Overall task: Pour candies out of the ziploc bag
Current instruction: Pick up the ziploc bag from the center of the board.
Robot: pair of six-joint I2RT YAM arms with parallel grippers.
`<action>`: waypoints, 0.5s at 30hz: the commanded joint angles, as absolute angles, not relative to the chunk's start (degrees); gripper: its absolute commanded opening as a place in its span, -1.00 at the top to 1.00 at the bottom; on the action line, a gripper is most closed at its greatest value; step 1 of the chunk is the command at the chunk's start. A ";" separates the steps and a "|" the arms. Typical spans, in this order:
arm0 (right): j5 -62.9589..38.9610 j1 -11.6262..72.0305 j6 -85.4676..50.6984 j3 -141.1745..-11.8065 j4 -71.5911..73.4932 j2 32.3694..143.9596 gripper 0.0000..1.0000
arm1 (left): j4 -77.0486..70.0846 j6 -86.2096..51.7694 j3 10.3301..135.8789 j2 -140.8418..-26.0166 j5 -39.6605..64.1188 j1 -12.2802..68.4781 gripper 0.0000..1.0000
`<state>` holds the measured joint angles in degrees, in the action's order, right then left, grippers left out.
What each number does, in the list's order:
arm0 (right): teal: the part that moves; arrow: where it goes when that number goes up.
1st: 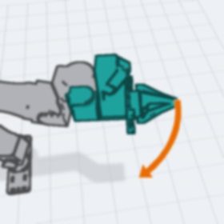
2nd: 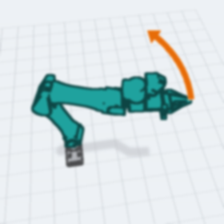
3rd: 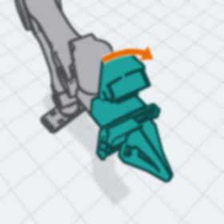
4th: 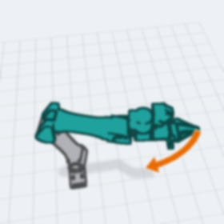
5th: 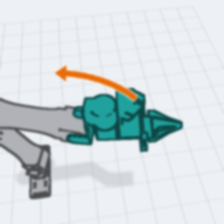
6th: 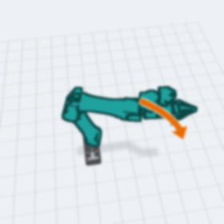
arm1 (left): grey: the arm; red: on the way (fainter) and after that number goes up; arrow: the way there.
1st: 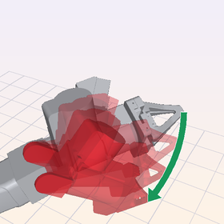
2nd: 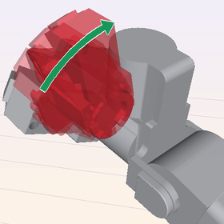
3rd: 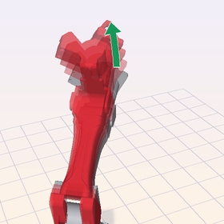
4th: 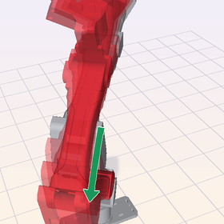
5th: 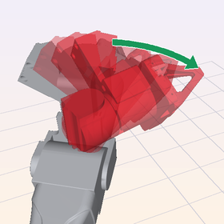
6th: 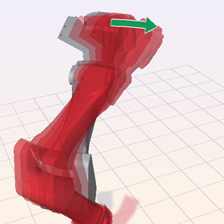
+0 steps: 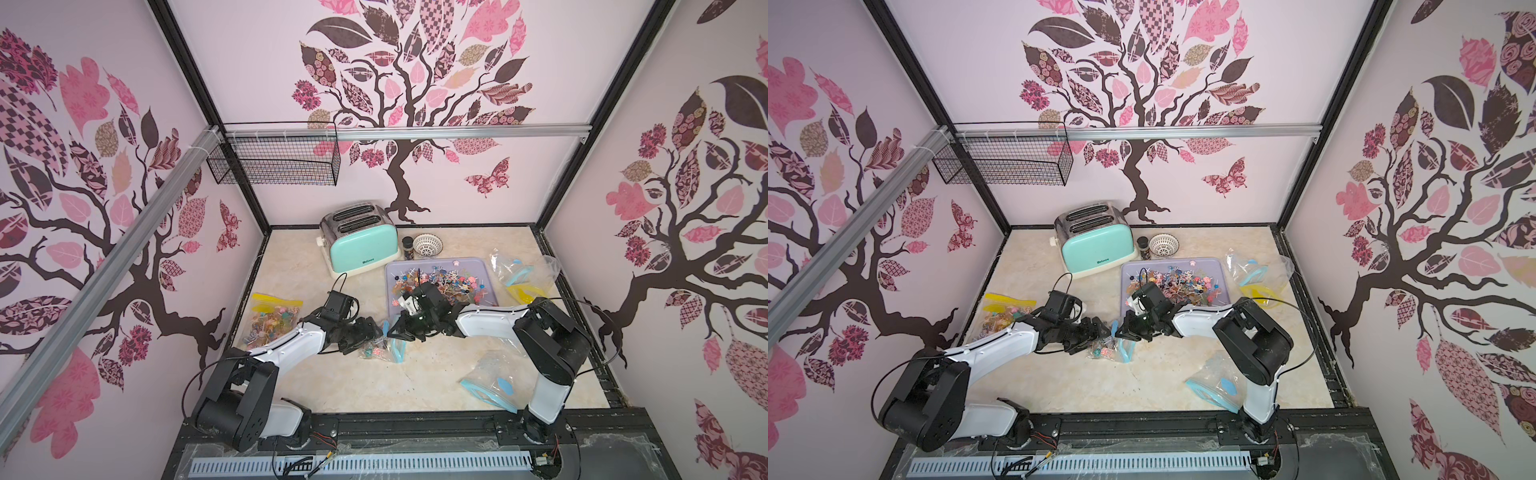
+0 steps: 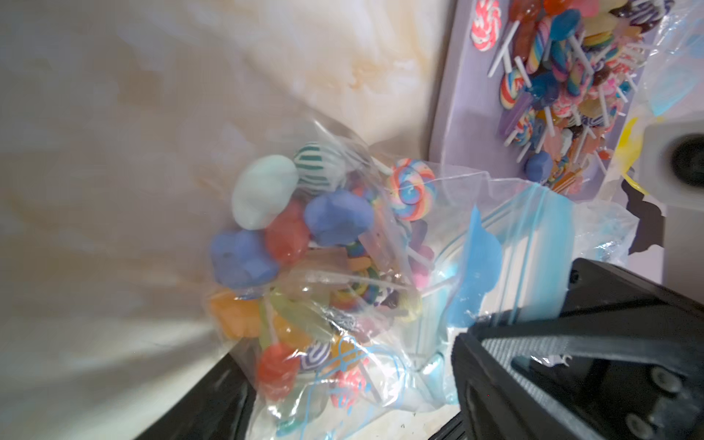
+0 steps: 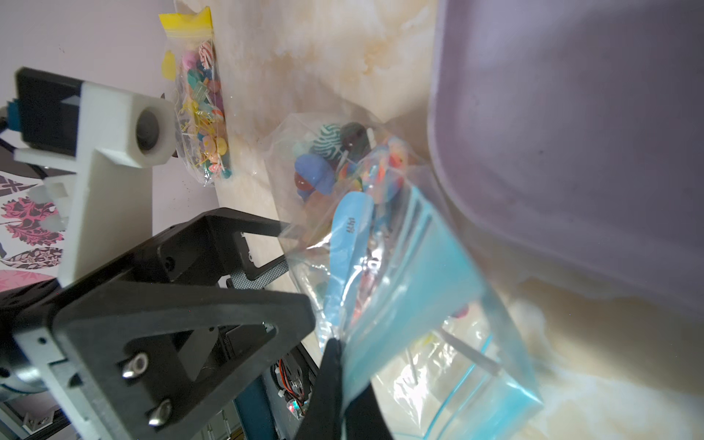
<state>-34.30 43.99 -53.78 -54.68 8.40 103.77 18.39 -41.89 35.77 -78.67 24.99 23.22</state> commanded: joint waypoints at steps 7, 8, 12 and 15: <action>-34.23 44.30 -52.93 -55.11 8.25 102.33 1.00 | 17.75 -40.30 35.35 -77.08 25.71 23.11 0.03; -34.21 44.30 -52.91 -55.10 8.26 102.23 1.00 | 18.22 -40.13 35.33 -77.38 25.13 23.10 0.11; -34.11 44.34 -52.76 -54.94 8.11 101.95 1.00 | 19.49 -39.91 34.99 -77.84 23.36 23.11 0.40; -34.26 44.37 -52.82 -54.93 8.07 101.87 1.00 | 20.12 -39.97 34.31 -77.29 22.16 23.07 0.62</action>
<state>-34.30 43.99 -53.76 -54.68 8.40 103.77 19.22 -40.49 35.33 -77.67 23.68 23.22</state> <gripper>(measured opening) 0.047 0.207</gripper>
